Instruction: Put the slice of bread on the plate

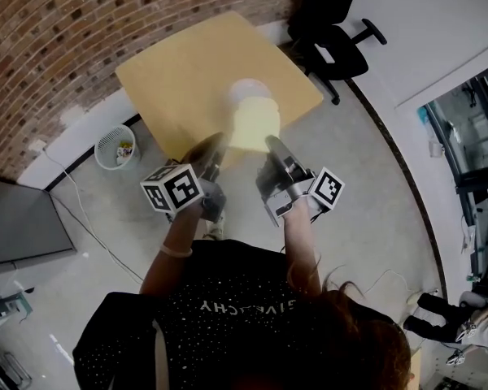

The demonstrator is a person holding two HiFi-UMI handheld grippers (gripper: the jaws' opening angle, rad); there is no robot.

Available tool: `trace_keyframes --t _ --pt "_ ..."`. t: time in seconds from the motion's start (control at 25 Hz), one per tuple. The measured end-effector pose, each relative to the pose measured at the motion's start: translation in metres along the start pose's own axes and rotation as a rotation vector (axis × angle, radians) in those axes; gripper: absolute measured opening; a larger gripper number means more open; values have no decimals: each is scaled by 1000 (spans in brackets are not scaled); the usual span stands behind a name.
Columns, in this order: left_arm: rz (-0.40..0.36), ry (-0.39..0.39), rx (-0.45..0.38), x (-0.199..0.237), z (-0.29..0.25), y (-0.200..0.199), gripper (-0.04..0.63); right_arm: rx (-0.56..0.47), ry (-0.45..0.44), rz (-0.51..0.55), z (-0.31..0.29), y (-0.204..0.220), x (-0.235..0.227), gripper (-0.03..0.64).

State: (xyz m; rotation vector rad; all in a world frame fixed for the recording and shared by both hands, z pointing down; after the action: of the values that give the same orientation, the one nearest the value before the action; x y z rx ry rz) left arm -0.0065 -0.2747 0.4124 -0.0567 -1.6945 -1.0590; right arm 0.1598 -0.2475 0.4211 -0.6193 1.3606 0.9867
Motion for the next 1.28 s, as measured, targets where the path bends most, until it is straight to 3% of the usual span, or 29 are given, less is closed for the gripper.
trace_keyframes --t 0.36,0.64,1.28 --pt "28 26 38 22 -29 -10 11 -78 29 -13 -10 -25 -18 98" --pt "43 -5 34 32 -37 -21 11 -128 57 -7 -18 -51 -21 98" --pt "159 -120 20 97 -91 -37 11 -13 171 -39 -91 -94 -76 98"
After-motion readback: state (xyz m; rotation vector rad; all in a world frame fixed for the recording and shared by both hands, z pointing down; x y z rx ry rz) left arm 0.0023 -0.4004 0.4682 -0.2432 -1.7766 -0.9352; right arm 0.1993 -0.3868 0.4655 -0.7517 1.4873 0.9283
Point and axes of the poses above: the fingertips, and each gripper's own axes: z backward along the fingers, x to its left, y out of its underside, the point moved 4 cm from there along z, backward along the fingers, and after that the axes turned 3 degrees about z, right-handed, at the moved point
